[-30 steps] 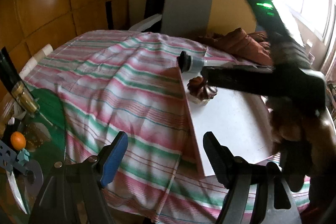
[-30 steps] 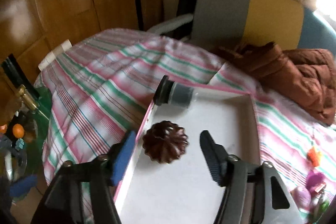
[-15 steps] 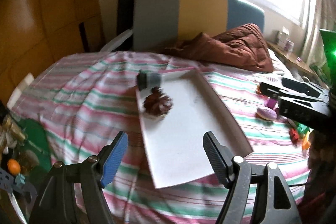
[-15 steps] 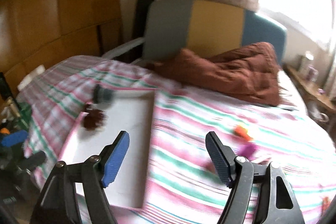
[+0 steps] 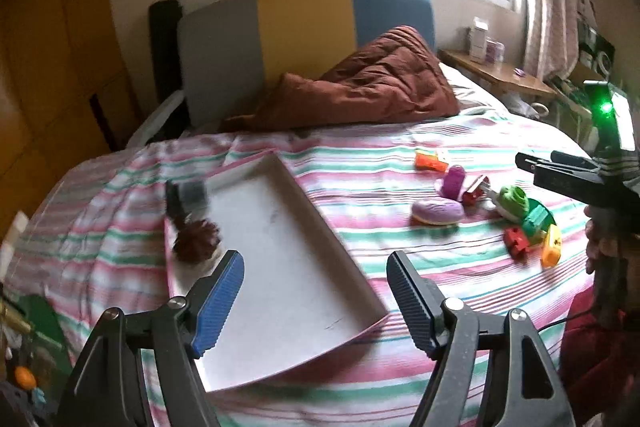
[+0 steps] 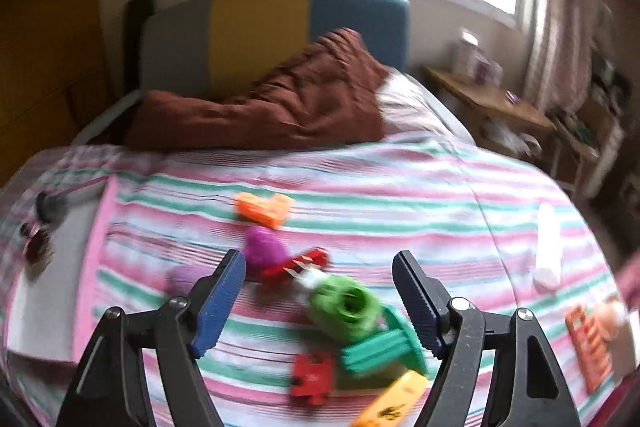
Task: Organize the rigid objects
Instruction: 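Move both tools back toward the toy pile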
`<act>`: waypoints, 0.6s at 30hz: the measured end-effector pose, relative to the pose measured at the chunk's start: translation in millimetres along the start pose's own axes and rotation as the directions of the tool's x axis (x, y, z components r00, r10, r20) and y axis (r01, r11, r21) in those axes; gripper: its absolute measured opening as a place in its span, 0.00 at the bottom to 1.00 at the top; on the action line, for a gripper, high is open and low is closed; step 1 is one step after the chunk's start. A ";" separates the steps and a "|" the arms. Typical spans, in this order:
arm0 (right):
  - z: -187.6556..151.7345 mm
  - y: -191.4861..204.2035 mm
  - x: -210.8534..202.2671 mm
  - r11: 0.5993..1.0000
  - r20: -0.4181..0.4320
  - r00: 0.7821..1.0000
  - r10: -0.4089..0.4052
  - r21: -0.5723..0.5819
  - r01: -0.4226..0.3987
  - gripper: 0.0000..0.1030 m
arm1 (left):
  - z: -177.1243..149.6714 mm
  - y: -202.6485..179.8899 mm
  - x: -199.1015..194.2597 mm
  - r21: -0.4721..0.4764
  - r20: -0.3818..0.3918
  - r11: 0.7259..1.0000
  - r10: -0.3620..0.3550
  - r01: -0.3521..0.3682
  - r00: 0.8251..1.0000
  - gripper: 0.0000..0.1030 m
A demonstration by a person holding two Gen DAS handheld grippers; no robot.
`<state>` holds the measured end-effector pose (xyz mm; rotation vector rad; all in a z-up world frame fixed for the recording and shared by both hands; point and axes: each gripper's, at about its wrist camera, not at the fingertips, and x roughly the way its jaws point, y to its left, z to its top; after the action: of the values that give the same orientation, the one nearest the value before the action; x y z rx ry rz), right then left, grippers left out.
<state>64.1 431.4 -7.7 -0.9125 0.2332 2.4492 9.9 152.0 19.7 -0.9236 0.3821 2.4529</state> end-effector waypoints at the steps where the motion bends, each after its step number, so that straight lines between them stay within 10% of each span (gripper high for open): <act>1: -1.3 -10.4 4.0 0.999 -0.018 1.000 0.001 0.045 0.000 0.74 | 2.6 -7.5 0.7 0.020 0.007 1.000 0.005 -0.005 1.000 0.73; 18: 2.1 -47.0 -0.3 0.971 -0.009 1.000 0.023 0.238 -0.020 0.77 | 20.9 -95.4 51.2 0.158 -0.067 0.984 -0.078 0.088 0.995 0.73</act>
<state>87.5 472.2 -5.1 -0.8225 0.5316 2.3712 16.1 258.6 -7.8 -0.9269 0.5434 2.2854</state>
